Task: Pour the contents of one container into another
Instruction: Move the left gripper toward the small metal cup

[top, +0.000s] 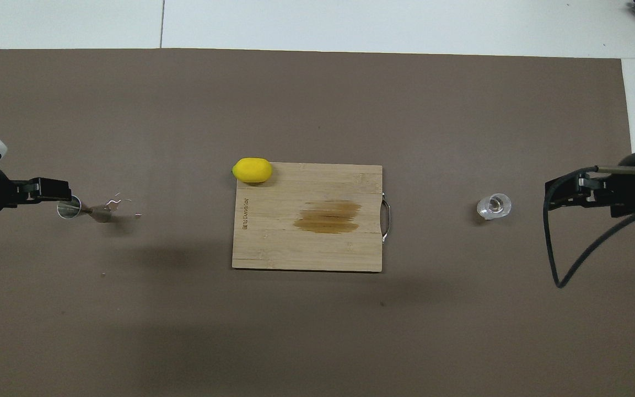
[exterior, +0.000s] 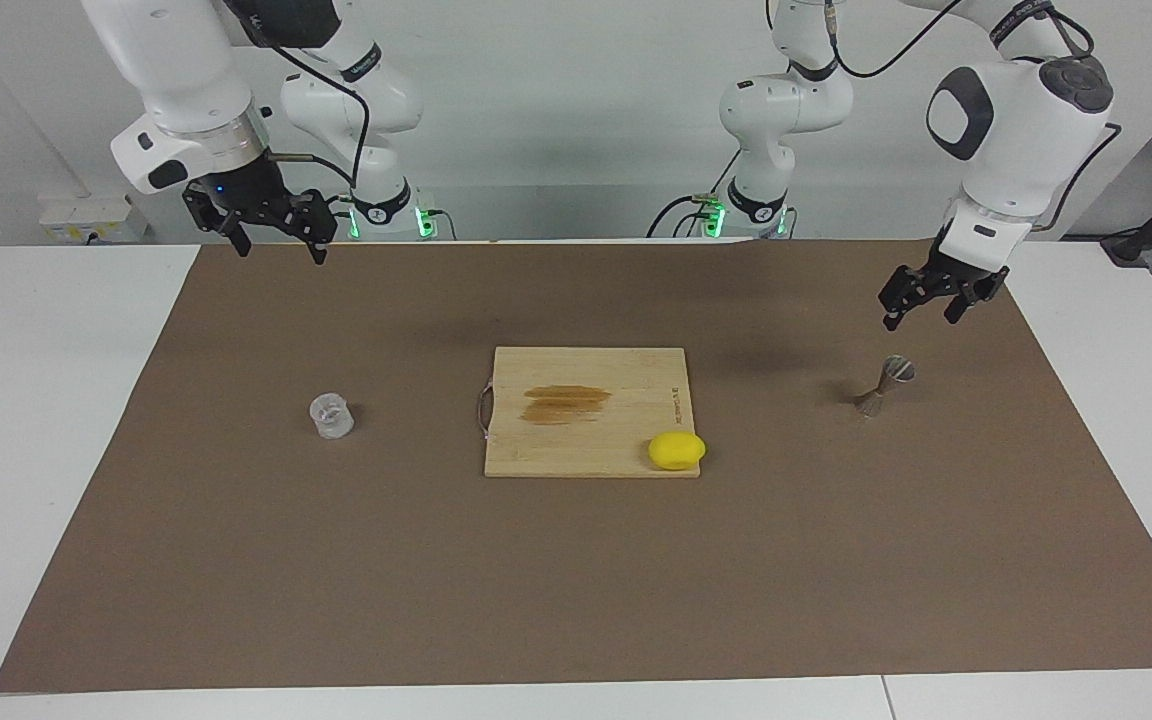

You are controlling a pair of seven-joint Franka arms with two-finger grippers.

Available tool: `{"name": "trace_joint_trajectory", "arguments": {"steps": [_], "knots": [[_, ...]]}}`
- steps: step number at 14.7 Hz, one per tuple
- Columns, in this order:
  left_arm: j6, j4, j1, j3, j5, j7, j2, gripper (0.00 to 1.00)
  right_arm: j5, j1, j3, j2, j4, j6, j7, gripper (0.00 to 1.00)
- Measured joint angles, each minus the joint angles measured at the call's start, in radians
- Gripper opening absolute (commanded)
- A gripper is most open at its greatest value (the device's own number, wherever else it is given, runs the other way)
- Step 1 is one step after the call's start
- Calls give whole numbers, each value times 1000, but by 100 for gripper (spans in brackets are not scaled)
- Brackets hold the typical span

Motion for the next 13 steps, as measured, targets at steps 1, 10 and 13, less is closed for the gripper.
{"name": "trace_joint_trajectory", "arguments": {"steps": [1, 10, 13], "knots": [[-1, 0, 0, -3, 0, 0, 3, 100, 0, 0, 0, 0, 0, 0, 0, 99], [-58, 68, -12, -9, 22, 136, 58, 100, 0, 0, 0, 0, 0, 0, 0, 99], [-72, 71, 15, -2, -69, 328, 59, 100, 0, 0, 0, 0, 0, 0, 0, 99]]}}
